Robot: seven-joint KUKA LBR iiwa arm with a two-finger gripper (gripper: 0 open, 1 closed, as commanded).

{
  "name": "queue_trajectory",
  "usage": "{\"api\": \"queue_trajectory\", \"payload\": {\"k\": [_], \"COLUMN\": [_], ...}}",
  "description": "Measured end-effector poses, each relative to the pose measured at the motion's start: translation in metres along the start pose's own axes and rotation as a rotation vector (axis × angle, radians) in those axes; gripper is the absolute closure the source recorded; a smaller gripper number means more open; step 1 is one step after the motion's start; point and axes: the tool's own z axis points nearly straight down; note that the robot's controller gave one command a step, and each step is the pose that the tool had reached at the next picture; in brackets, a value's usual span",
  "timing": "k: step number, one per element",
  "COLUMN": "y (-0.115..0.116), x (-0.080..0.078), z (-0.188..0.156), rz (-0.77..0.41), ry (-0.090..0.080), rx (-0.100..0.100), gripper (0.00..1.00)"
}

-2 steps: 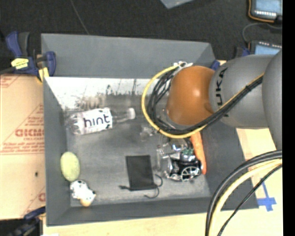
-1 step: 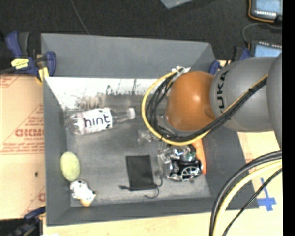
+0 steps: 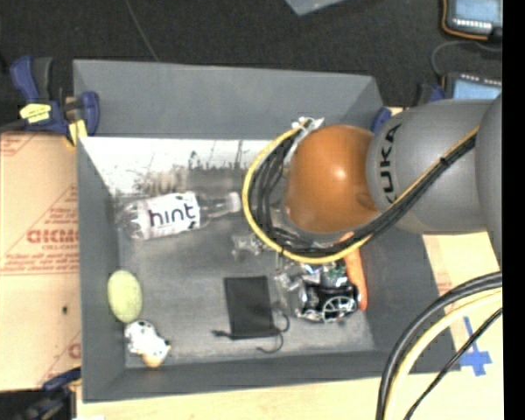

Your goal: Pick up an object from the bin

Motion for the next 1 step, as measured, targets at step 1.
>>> {"api": "queue_trajectory", "payload": {"k": [1], "y": [0.0071], "x": [0.0], "z": [0.0105], "rz": [0.141], "ry": [0.0], "rx": [-0.001], "gripper": [0.0]}}
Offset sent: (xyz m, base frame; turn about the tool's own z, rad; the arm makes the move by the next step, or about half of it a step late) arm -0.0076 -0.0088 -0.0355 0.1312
